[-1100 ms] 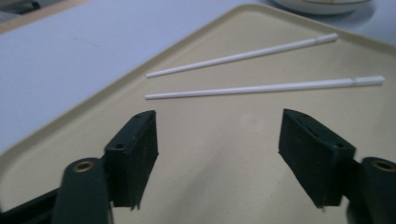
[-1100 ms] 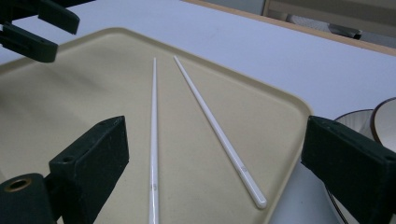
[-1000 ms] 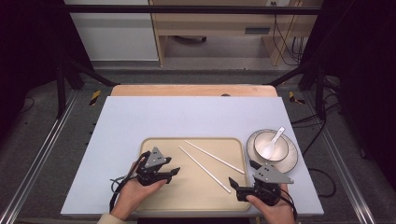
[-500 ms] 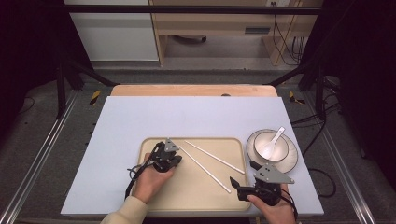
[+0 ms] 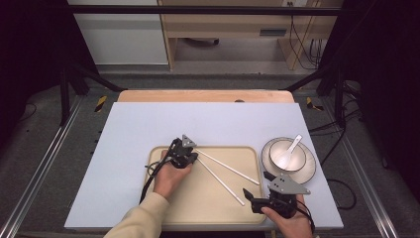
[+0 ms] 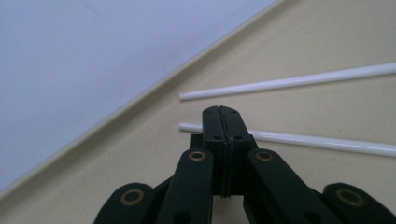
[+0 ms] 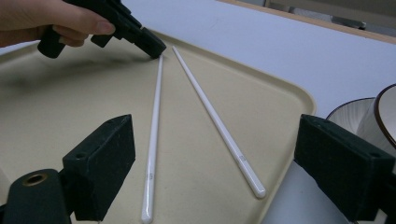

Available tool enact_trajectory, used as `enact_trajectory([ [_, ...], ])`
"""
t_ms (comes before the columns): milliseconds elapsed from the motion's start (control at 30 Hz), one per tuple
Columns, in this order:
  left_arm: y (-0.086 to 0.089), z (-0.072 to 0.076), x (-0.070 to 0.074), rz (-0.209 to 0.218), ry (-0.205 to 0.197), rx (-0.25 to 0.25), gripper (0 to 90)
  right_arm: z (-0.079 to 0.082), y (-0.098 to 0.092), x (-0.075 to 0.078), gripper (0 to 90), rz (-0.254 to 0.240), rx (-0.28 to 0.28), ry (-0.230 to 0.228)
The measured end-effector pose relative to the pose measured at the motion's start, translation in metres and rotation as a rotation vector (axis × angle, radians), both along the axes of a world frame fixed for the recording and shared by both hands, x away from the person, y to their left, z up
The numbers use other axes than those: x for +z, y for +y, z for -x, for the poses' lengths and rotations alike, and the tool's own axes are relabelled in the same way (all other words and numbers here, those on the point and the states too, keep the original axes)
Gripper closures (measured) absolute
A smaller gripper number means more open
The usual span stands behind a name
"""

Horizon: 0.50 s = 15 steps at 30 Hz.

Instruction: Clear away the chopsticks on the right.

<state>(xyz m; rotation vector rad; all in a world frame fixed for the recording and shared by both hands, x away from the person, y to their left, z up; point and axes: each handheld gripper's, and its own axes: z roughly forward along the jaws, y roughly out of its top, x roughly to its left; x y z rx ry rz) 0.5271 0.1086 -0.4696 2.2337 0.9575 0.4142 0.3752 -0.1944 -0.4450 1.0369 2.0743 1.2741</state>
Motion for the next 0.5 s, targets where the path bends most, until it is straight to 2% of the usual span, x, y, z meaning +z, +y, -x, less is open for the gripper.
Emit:
enact_trajectory([
  [67, -0.003, -0.004, 0.0, -0.01, -0.006, -0.009, 89.4, 0.0, 0.0, 0.0, 12.7, 0.001, 0.001, -0.001],
  [333, -0.014, -0.015, 0.0, -0.002, -0.01, -0.024, 89.5, 0.0, 0.0, 0.0, 13.2, -0.002, 0.0, 0.002],
  [500, -0.028, -0.018, 0.002, 0.006, -0.022, -0.064, 89.4, -0.001, 0.0, -0.001, 13.3, -0.003, 0.003, 0.002],
])
